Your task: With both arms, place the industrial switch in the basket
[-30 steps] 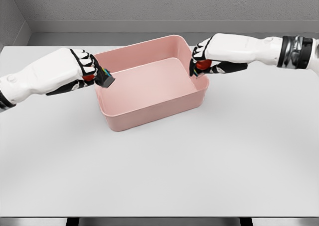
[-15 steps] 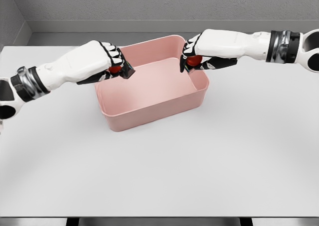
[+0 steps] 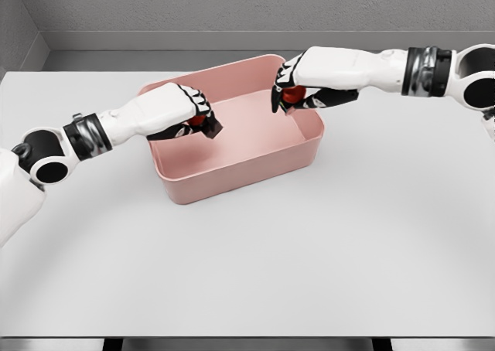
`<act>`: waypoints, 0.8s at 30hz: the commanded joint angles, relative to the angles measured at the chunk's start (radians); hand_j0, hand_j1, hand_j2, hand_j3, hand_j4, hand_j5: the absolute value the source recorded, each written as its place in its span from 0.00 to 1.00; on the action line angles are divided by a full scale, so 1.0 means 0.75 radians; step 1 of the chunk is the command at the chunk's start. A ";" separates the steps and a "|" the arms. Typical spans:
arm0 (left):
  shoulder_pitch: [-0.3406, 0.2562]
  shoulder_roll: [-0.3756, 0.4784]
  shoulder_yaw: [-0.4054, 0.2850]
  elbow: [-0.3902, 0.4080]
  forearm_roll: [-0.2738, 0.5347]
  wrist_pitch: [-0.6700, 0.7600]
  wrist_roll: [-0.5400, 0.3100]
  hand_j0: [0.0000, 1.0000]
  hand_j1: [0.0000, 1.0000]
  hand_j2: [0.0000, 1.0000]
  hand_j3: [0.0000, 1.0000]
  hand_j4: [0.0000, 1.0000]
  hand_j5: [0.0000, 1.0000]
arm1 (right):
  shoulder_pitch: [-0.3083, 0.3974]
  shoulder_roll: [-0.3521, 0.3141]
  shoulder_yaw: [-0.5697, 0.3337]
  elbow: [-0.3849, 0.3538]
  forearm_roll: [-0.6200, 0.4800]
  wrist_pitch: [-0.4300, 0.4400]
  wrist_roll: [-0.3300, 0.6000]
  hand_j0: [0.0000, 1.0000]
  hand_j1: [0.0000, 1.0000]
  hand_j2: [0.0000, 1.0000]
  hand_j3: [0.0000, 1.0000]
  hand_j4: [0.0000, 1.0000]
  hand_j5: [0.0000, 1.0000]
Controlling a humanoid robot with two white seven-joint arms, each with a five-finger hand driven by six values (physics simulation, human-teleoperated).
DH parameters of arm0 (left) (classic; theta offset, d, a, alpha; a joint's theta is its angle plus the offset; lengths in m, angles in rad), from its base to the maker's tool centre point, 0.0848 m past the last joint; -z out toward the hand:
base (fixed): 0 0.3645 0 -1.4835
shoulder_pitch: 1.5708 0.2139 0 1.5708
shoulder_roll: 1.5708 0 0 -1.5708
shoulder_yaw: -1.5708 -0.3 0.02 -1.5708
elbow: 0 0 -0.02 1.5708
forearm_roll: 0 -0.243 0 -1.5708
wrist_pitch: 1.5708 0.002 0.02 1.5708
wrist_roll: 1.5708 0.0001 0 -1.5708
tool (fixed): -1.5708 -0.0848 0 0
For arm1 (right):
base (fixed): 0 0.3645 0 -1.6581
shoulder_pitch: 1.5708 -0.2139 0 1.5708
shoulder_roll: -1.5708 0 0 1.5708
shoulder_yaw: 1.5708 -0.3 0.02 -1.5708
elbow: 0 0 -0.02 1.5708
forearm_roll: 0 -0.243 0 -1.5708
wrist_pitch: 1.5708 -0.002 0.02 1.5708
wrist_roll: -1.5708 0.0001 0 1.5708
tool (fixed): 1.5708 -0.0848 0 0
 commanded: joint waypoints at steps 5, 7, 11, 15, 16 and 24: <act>-0.012 0.008 0.010 0.002 0.010 0.002 -0.016 0.90 0.90 0.90 0.90 0.90 0.90 | 0.000 0.043 -0.008 0.049 0.006 0.004 0.011 0.50 0.50 0.50 0.50 0.50 0.50; -0.014 0.008 0.010 0.000 0.010 0.002 -0.022 0.96 0.96 0.96 0.96 0.96 0.96 | -0.002 0.045 -0.008 0.059 0.006 0.004 0.013 0.50 0.50 0.50 0.50 0.50 0.50; -0.023 0.006 0.012 -0.008 0.014 0.002 -0.022 0.97 0.97 0.97 0.97 0.97 0.97 | -0.002 0.045 -0.010 0.067 0.006 0.004 0.013 0.50 0.50 0.50 0.50 0.50 0.50; -0.020 0.073 0.008 -0.065 0.118 0.002 -0.020 0.99 0.99 0.99 0.99 0.99 0.99 | -0.010 0.045 -0.010 0.067 0.006 0.004 0.013 0.50 0.50 0.50 0.50 0.50 0.50; -0.016 0.169 0.004 -0.165 0.196 0.002 -0.020 1.00 1.00 1.00 1.00 1.00 1.00 | -0.012 0.047 -0.010 0.075 0.006 0.004 0.013 0.50 0.50 0.50 0.50 0.50 0.50; 0.117 0.742 -0.002 -0.513 0.411 0.002 -0.002 1.00 1.00 1.00 1.00 1.00 1.00 | -0.023 0.158 0.005 0.163 0.028 0.004 0.013 0.51 0.51 0.51 0.51 0.51 0.51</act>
